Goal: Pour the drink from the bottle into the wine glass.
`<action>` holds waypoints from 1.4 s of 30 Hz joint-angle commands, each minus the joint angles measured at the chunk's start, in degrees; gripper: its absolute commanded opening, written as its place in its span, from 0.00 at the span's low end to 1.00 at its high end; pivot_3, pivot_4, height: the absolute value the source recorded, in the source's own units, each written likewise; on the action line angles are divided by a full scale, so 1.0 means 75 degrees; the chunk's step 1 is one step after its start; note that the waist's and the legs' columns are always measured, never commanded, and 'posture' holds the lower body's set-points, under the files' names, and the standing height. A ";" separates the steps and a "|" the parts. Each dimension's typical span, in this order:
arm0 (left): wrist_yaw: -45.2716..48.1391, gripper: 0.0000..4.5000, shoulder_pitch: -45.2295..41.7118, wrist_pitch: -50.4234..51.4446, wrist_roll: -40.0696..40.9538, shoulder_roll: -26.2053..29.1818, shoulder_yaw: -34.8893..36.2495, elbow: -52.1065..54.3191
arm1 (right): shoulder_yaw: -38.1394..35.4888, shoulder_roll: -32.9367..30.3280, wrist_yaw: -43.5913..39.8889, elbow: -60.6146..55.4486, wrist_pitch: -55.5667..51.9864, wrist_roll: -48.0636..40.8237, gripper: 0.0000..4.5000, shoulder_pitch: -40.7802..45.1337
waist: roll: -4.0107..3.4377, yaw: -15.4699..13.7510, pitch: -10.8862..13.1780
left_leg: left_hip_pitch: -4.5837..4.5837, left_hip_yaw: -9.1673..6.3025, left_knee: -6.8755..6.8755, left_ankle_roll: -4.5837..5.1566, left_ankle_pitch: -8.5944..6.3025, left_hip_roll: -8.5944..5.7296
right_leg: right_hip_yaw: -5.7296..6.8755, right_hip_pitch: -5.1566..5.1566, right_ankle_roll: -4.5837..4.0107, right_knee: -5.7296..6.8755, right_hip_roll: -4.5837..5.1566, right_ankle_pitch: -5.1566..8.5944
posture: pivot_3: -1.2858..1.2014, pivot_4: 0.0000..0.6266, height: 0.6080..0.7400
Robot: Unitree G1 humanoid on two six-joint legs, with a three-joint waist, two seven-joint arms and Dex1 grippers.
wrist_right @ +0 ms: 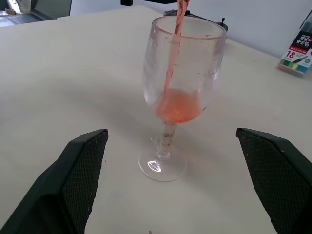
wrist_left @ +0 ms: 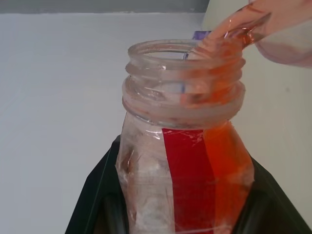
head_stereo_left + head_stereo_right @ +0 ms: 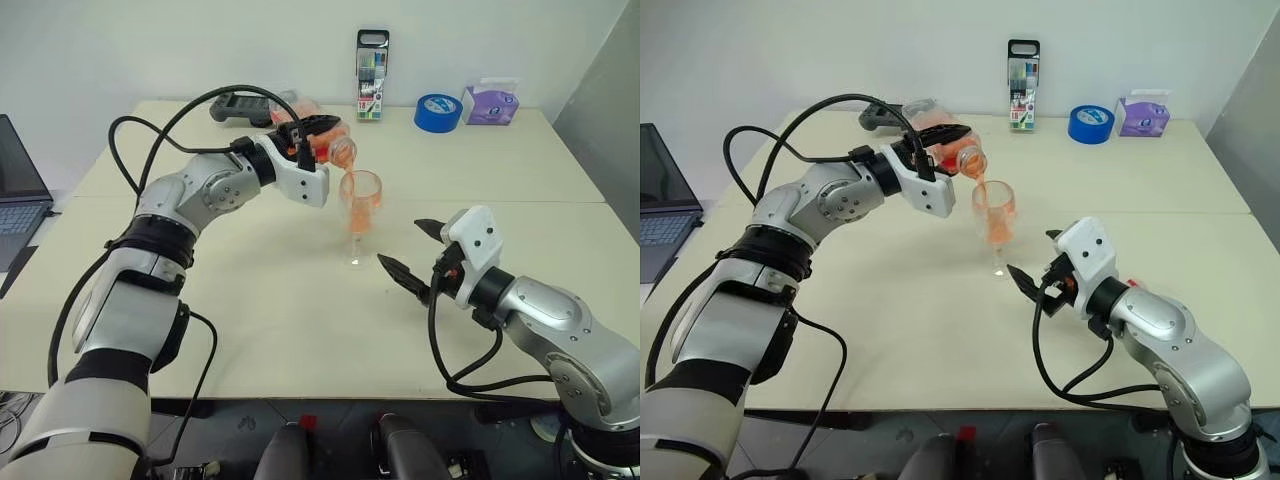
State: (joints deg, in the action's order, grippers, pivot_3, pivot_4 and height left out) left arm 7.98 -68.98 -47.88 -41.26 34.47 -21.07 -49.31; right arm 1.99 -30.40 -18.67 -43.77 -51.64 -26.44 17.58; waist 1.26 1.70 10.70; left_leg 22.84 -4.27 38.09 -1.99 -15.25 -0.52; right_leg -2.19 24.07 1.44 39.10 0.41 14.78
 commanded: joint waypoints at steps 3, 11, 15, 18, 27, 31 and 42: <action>-0.0443 0.40 -0.0457 -0.0030 -0.0172 0.0145 -0.0004 0.0112 | 0.0020 -0.0039 -0.0071 -0.0109 0.0155 0.0127 1.00 0.0135 | 0.0000 0.0000 0.0000 | 0.0000 0.0001 0.0000 0.0000 0.0000 0.0000 | -0.0001 0.0000 0.0000 0.0001 0.0000 0.0000 | 0.52 0.24 1.00; -0.0722 0.40 -0.0530 -0.0031 -0.0381 0.0195 -0.0135 0.0056 | 0.0042 -0.0054 -0.0141 -0.0032 0.0189 0.0195 1.00 0.0194 | 0.0000 0.0000 0.0000 | -0.0001 0.0001 0.0001 0.0000 0.0000 0.0000 | 0.0000 0.0000 0.0000 0.0001 0.0000 0.0000 | 0.52 0.24 1.00; -0.0794 0.40 -0.0556 -0.0027 -0.0428 0.0208 -0.0137 0.0021 | 0.0043 -0.0045 -0.0180 -0.0014 0.0200 0.0227 1.00 0.0209 | 0.0000 0.0000 0.0000 | 0.0000 0.0000 0.0001 0.0000 0.0000 -0.0001 | 0.0000 0.0000 0.0000 0.0001 0.0000 0.0000 | 0.52 0.24 1.00; -0.0865 0.40 -0.0570 0.0017 -0.0475 0.0210 -0.0131 -0.0010 | 0.0039 -0.0034 -0.0205 0.0003 0.0209 0.0241 1.00 0.0222 | 0.0000 0.0000 0.0000 | 0.0000 0.0001 0.0001 0.0000 0.0000 -0.0001 | -0.0001 0.0000 0.0000 0.0002 0.0000 0.0000 | 0.52 0.24 1.00; -0.0910 0.40 -0.0529 0.0023 -0.0481 0.0229 -0.0144 0.0031 | 0.0007 -0.0012 -0.0274 0.0008 0.0215 0.0291 1.00 0.0243 | 0.0000 0.0000 0.0000 | -0.0001 0.0001 0.0002 0.0000 0.0000 -0.0001 | 0.0000 0.0000 0.0000 0.0003 0.0000 0.0000 | 0.52 0.24 1.00; -0.0879 0.40 -0.0494 0.0002 -0.0515 0.0285 -0.0171 0.0053 | 0.0002 0.0010 -0.0294 0.0002 0.0229 0.0322 1.00 0.0213 | 0.0000 0.0000 0.0000 | -0.0001 0.0001 0.0002 0.0000 0.0000 -0.0001 | 0.0000 0.0000 0.0000 0.0004 0.0000 -0.0001 | 0.52 0.24 1.00; -0.0604 0.40 -0.0435 0.0070 -0.0048 0.0166 0.0029 -0.0096 | -0.0085 0.0135 -0.0302 0.0046 0.0283 0.0308 1.00 0.0249 | 0.0000 0.0000 0.0000 | -0.0001 0.0001 0.0003 0.0000 0.0000 -0.0001 | 0.0000 0.0001 0.0000 0.0005 0.0001 -0.0001 | 0.52 0.24 1.00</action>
State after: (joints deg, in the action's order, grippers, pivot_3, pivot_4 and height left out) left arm 2.98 -70.48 -47.70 -44.43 35.76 -22.32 -50.17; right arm 2.41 -29.98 -21.12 -42.48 -50.73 -23.84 18.50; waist 1.26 1.70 10.70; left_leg 22.84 -4.26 38.11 -1.99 -15.25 -0.53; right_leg -2.19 24.07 1.44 39.14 0.41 14.77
